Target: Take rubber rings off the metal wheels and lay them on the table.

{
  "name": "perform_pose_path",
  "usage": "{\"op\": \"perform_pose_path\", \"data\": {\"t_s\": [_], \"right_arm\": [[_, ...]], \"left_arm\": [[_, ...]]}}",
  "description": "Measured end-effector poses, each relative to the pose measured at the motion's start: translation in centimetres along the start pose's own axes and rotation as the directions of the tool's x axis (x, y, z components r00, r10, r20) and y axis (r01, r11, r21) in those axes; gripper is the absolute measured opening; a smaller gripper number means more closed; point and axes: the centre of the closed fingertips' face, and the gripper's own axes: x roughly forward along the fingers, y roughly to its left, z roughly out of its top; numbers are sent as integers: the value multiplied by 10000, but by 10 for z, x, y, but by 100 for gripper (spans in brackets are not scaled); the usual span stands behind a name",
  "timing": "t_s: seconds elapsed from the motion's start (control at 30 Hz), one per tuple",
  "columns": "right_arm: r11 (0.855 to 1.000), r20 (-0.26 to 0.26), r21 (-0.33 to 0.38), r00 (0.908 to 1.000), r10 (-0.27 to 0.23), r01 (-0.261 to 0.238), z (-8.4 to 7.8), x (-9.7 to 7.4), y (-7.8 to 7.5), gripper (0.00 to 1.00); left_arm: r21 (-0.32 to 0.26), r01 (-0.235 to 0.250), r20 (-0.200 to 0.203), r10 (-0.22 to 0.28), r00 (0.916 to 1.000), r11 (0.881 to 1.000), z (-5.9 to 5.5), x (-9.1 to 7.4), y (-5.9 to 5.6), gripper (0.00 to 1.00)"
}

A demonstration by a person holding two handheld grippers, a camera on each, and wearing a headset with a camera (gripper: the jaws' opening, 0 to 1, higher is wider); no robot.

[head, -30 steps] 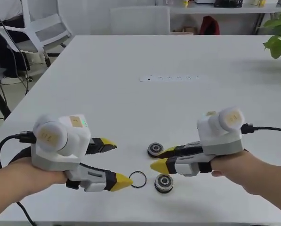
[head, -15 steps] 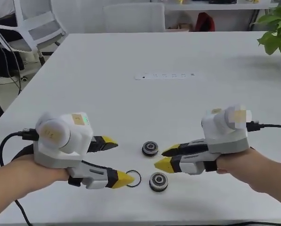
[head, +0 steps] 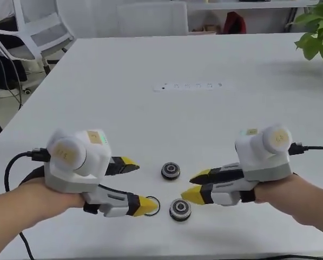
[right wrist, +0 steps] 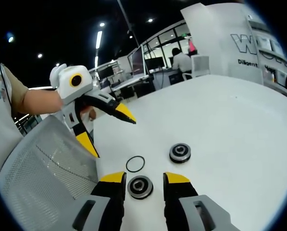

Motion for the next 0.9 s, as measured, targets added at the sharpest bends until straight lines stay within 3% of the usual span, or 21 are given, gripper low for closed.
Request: {"op": "perform_pose_path", "data": {"t_s": [0.9], "right_arm": [[9973,-487,-613,9981,379,-409,-26,-2,4,33]], "left_arm": [[30,355,-424,-353,9985,9994,-3,24,-9,55]]}}
